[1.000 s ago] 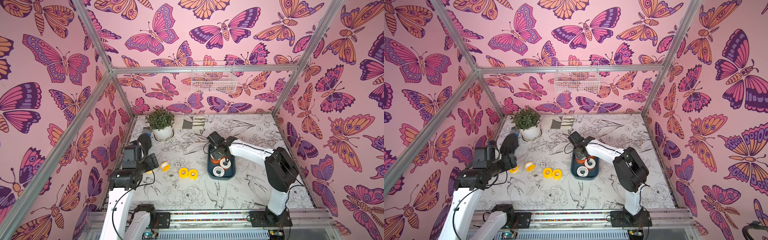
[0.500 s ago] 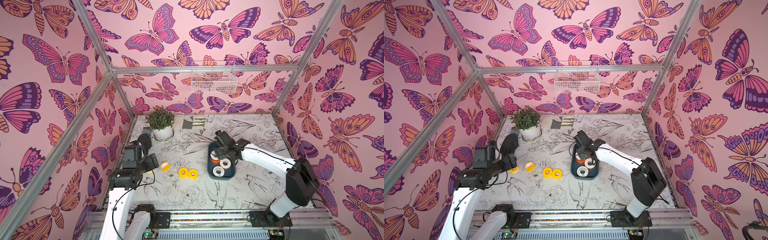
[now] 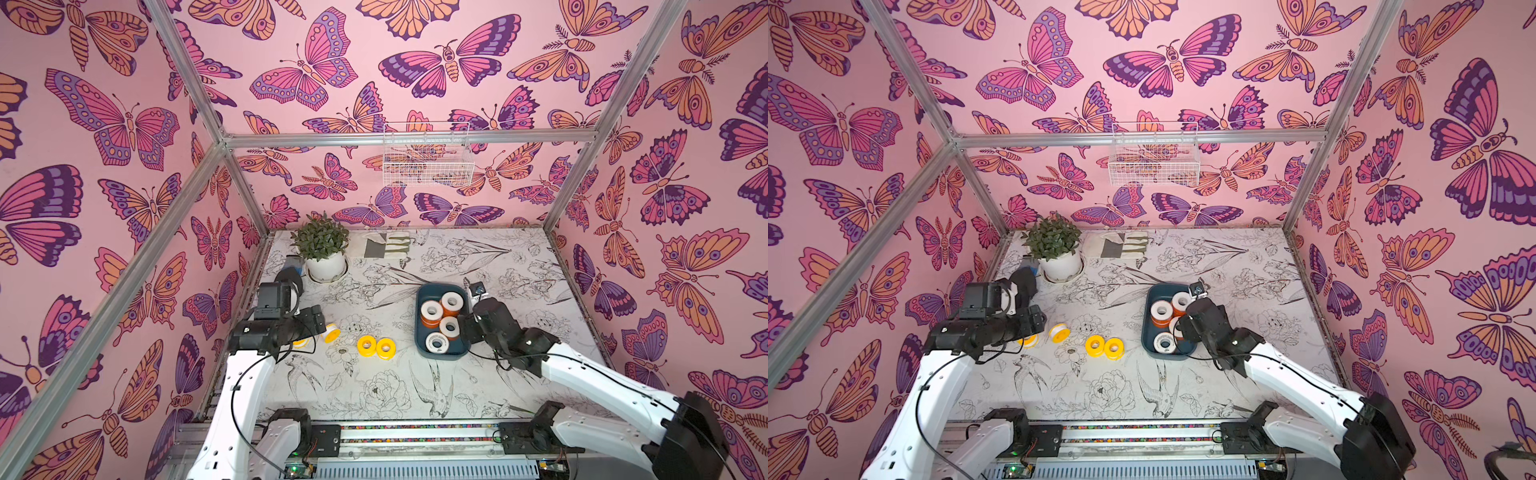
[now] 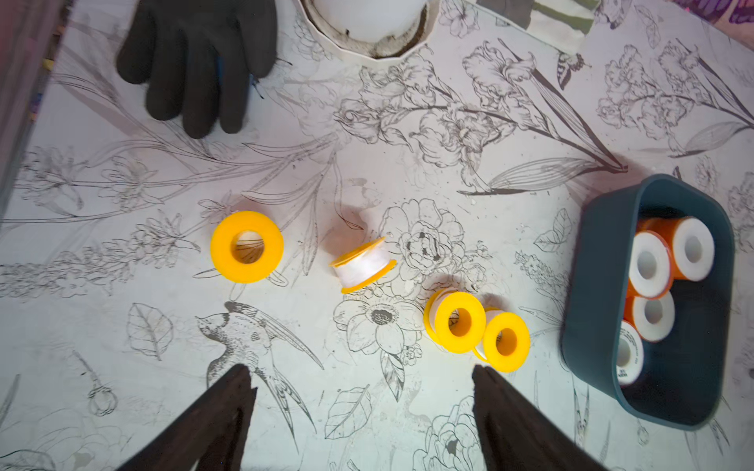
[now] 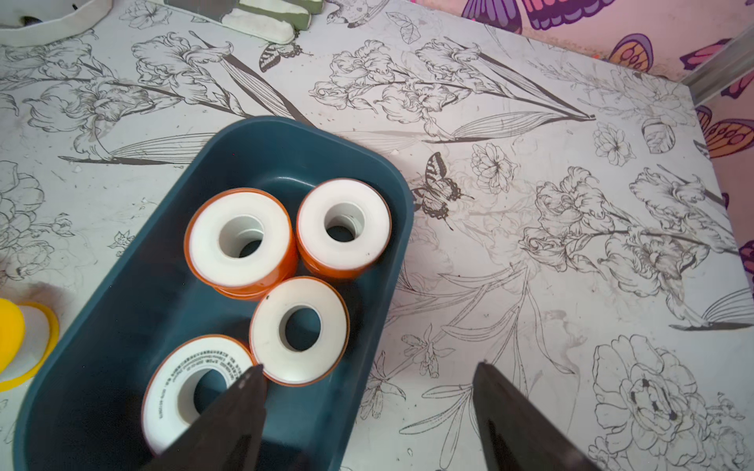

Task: Put the sealing tape into the storage box
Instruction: Pick up the sealing tape at the center of the board.

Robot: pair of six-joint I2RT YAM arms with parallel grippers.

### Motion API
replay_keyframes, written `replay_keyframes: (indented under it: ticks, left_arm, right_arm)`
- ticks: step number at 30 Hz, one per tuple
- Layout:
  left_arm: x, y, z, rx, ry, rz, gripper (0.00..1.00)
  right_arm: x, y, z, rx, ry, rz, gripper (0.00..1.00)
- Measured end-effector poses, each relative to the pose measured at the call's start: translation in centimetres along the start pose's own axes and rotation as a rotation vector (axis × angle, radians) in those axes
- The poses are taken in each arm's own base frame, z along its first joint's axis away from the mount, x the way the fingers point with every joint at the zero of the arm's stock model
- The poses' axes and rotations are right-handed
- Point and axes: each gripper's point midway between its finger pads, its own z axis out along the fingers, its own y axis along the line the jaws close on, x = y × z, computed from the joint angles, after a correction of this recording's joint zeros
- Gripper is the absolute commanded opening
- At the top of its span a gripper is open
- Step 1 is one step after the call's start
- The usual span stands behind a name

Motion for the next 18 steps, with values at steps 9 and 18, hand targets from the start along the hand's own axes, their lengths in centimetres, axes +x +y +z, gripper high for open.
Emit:
replay_keyframes:
  ticks: [9, 18]
  left_arm:
    - [1.1, -4.2, 3.5, 0.042, 0.087, 0.029, 0.89]
    - [-0.3, -2.3, 8.4, -0.124, 0.021, 0.023, 0.94]
  right_arm:
    - [2.7, -1.5, 0.5, 0.045, -0.067, 0.044, 0.84]
    - [1.5, -1.4, 0.6, 0.047, -0.125, 0.072, 0.84]
